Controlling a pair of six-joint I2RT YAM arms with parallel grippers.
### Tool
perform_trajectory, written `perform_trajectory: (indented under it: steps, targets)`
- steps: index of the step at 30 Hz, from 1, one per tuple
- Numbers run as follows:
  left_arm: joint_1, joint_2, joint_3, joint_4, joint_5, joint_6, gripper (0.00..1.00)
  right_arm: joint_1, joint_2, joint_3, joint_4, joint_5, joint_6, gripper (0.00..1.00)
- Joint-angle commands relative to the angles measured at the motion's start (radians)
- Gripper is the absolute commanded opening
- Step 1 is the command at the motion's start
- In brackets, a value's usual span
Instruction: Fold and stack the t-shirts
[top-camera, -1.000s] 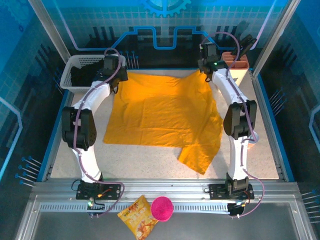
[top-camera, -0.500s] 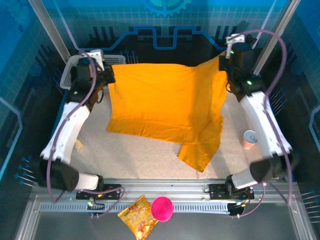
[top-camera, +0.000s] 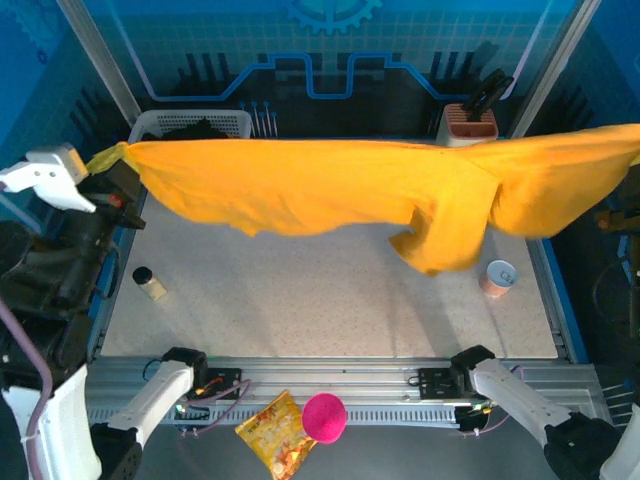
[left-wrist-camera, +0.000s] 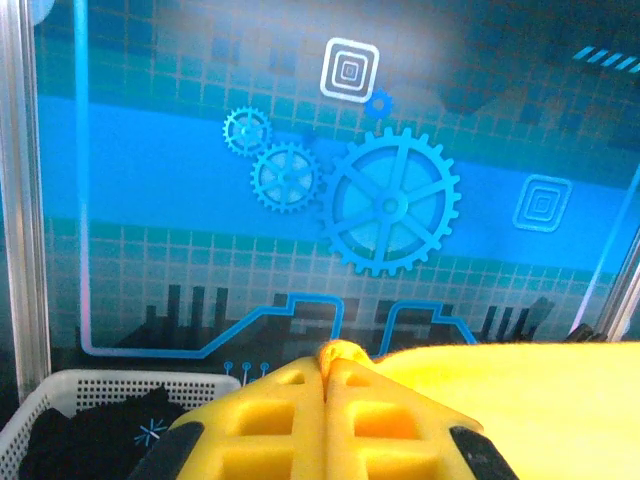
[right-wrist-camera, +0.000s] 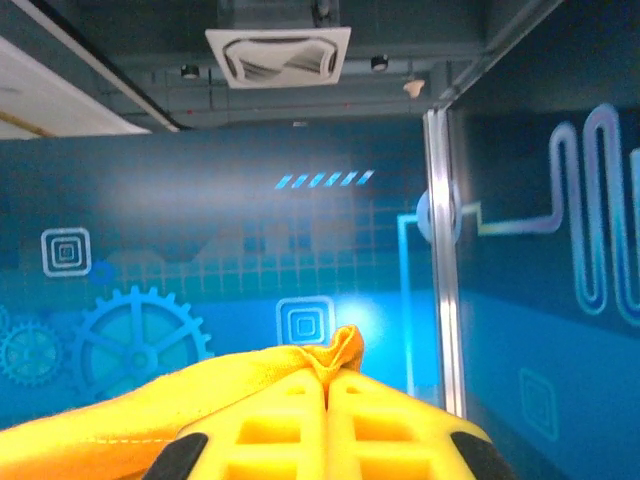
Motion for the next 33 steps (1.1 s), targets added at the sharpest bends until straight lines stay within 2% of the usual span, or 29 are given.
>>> perform_trajectory:
  steps: [1,6,11,17,22,24,27,33]
  targets:
    - [0.0,0.051,0.044,-0.067,-0.036,0.049,0.0,0.013,0.139,0.062,-0.069,0.074,-0.085,0.0]
    - [0.0,0.156,0.14,-0.068,-0.036,0.093,0.0,0.013,0.332,0.244,-0.144,0.074,-0.168,0.0]
    - [0.0,0.253,0.14,-0.021,0.012,0.103,0.0,0.012,0.453,0.255,-0.122,0.07,-0.266,0.0]
    - [0.0,0.31,-0.104,0.158,0.143,0.019,0.0,0.013,0.571,0.024,-0.056,-0.016,-0.293,0.0]
    - [-0.013,0.406,-0.38,0.387,0.215,-0.093,0.0,0.005,0.754,-0.159,0.096,-0.051,-0.275,0.0]
    - [-0.032,0.487,-0.462,0.487,0.193,-0.109,0.0,-0.011,0.888,-0.16,0.156,-0.037,-0.277,0.0]
    - [-0.054,0.653,-0.48,0.577,0.139,-0.117,0.0,-0.037,1.116,-0.074,0.207,-0.005,-0.278,0.0]
    - [-0.061,1.015,-0.297,0.643,-0.025,-0.118,0.0,-0.09,1.537,0.257,0.201,0.121,-0.244,0.0]
